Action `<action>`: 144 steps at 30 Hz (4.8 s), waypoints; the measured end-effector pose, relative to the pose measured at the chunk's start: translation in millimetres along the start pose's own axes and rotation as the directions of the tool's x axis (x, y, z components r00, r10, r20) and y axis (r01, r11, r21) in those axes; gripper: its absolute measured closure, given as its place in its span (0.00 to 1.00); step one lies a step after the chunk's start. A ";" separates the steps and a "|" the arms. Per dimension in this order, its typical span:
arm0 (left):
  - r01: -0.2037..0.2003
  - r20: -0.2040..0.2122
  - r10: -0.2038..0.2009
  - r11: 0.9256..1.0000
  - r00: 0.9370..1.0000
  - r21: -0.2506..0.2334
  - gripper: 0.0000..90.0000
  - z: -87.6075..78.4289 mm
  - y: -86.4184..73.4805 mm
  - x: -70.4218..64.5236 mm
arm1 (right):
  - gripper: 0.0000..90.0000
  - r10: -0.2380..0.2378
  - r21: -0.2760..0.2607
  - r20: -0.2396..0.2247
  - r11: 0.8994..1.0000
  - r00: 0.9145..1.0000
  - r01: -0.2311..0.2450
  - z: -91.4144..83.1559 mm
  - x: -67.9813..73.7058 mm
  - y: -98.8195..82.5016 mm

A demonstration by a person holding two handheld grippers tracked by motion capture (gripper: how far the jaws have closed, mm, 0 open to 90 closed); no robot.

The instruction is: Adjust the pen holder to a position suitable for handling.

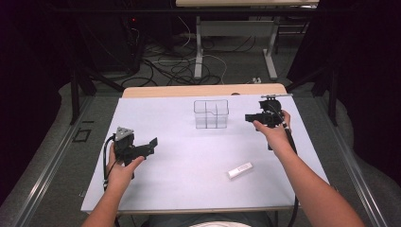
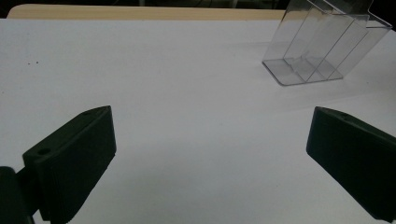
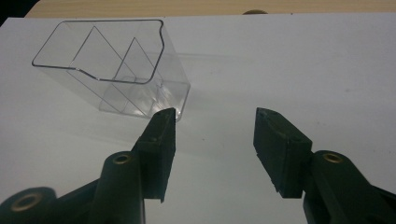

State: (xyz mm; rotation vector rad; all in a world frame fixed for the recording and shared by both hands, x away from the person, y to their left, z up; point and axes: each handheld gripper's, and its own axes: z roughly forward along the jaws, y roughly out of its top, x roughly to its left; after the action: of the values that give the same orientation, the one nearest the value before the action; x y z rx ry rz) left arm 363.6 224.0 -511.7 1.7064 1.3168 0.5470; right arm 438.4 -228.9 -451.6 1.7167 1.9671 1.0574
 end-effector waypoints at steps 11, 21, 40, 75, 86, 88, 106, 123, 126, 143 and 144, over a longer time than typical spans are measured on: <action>0.003 0.001 -0.003 1.000 1.000 0.001 0.02 -0.1 0.2 0.7 | 0.56 -0.013 0.031 0.003 0.999 1.000 0.013 13.8 15.3 17.5; 0.004 0.002 -0.004 1.000 1.000 0.004 0.02 -0.1 0.1 1.3 | 0.56 -0.002 0.054 0.003 0.999 1.000 0.002 23.3 27.5 31.5; 0.014 0.005 -0.014 1.000 1.000 0.000 0.02 -0.3 -0.1 2.3 | 0.69 0.021 0.114 0.009 0.993 1.000 -0.022 49.2 38.6 44.1; 0.027 0.006 -0.027 1.000 1.000 0.005 0.02 -0.5 -1.4 3.8 | 0.81 0.090 0.121 -0.002 0.989 0.996 -0.089 91.1 41.4 44.9; 0.021 0.005 -0.021 1.000 1.000 0.017 0.02 -1.7 -1.2 5.1 | 0.84 0.103 0.145 0.012 0.984 0.995 -0.104 101.2 43.3 42.1; 0.020 0.001 -0.020 1.000 1.000 0.015 0.03 -1.4 -1.5 5.4 | 0.85 0.105 0.151 0.008 0.983 0.994 -0.105 102.3 43.0 41.5; 0.025 0.004 -0.025 0.999 1.000 0.021 0.03 -0.4 -2.4 5.2 | 0.93 0.134 0.183 0.095 0.972 0.986 -0.149 105.8 51.0 42.6; 0.029 0.004 -0.029 0.999 1.000 0.021 0.03 -0.1 -2.6 5.8 | 0.95 0.075 0.220 0.119 0.970 0.990 -0.100 100.9 58.3 42.3; 0.027 0.004 -0.027 0.999 1.000 0.021 0.03 -0.3 -2.4 5.5 | 0.96 0.068 0.229 0.120 0.969 0.990 -0.094 99.2 59.2 41.4; 0.009 0.008 -0.009 1.000 1.000 0.028 0.03 3.0 -3.9 1.7 | 0.96 0.025 0.292 0.097 0.955 0.995 -0.053 81.5 63.5 28.1; 0.009 0.008 -0.009 1.000 1.000 0.028 0.03 3.0 -3.9 1.7 | 0.96 0.019 0.294 0.096 0.955 0.995 -0.046 80.6 63.3 27.4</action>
State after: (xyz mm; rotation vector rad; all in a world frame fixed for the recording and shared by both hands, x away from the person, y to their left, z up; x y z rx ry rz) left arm 364.4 224.6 -516.8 1.7230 1.3315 0.5182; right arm 497.5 -143.3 -472.4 1.9161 2.1298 0.7047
